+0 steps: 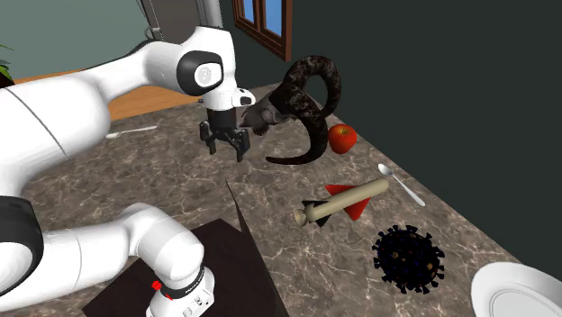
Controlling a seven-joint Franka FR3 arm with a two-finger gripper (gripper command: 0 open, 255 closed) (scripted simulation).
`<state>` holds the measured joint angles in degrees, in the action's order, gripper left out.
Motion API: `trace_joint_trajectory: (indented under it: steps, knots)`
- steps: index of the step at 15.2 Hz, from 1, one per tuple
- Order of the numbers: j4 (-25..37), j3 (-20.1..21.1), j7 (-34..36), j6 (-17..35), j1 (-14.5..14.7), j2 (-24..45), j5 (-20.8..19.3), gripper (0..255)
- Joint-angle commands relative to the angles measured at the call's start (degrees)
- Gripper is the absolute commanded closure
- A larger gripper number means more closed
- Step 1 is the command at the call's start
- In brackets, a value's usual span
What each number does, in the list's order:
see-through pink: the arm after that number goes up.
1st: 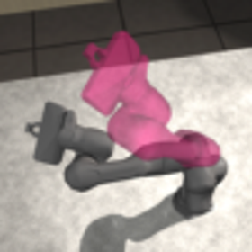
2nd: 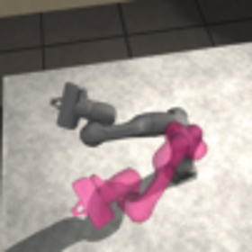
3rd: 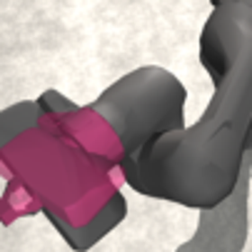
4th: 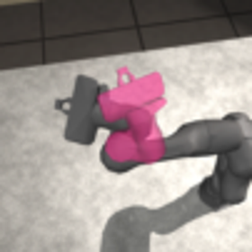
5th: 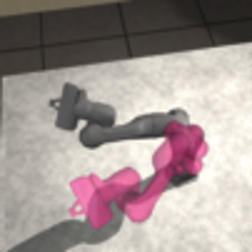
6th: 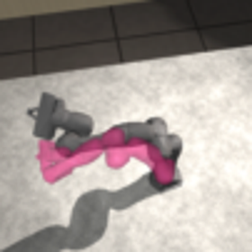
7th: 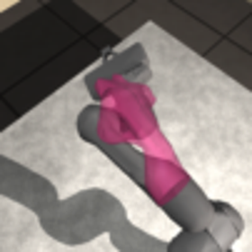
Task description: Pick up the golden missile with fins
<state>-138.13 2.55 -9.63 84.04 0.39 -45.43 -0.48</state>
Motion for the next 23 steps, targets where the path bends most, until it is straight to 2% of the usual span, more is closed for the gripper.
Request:
trace_joint_trajectory:
  steps: [1, 13, 23]
  knots:
    - [0.0, 0.0, 0.0, 0.0, 0.0, 0.0, 0.0, 0]
    - [5.0, -9.9, 1.7, 11.8, -9.8, 14.9, -5.7, 0]
    - [12.9, -18.4, 2.6, 19.1, -16.3, 28.1, -6.5, 0]
